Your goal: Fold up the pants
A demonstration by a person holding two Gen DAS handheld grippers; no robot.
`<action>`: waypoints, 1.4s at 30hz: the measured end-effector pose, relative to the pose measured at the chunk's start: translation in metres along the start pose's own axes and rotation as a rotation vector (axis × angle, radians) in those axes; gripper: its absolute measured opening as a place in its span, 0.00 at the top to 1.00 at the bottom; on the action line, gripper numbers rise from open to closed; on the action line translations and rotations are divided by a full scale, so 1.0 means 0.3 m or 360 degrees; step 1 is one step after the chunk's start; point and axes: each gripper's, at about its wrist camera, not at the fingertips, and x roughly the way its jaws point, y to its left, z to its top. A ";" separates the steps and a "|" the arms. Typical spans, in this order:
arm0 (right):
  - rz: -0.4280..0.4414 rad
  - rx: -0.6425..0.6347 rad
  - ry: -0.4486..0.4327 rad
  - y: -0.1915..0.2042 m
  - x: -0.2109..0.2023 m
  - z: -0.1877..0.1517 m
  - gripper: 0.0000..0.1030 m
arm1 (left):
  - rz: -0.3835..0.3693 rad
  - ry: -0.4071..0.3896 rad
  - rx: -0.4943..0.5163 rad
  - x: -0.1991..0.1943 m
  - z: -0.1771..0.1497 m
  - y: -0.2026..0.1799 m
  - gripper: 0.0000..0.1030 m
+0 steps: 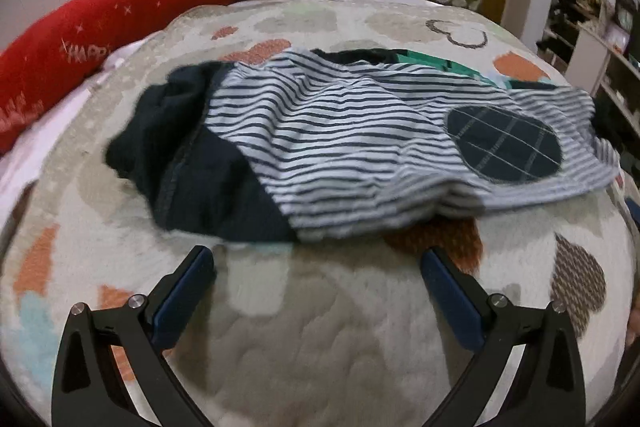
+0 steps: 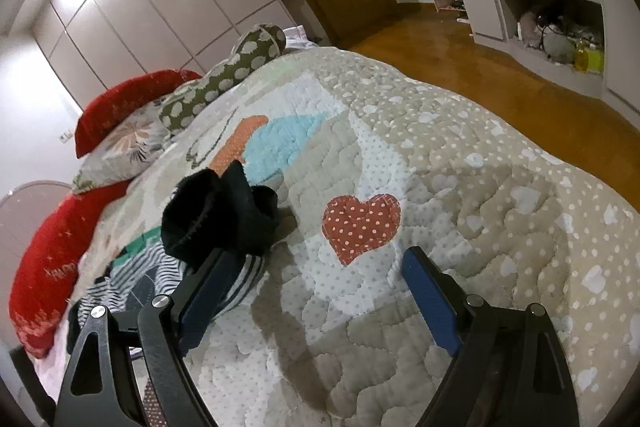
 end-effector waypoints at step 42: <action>0.0448 -0.0286 0.0535 0.330 -0.121 -0.023 0.96 | -0.0688 0.0354 -0.0726 -0.092 0.047 0.402 0.94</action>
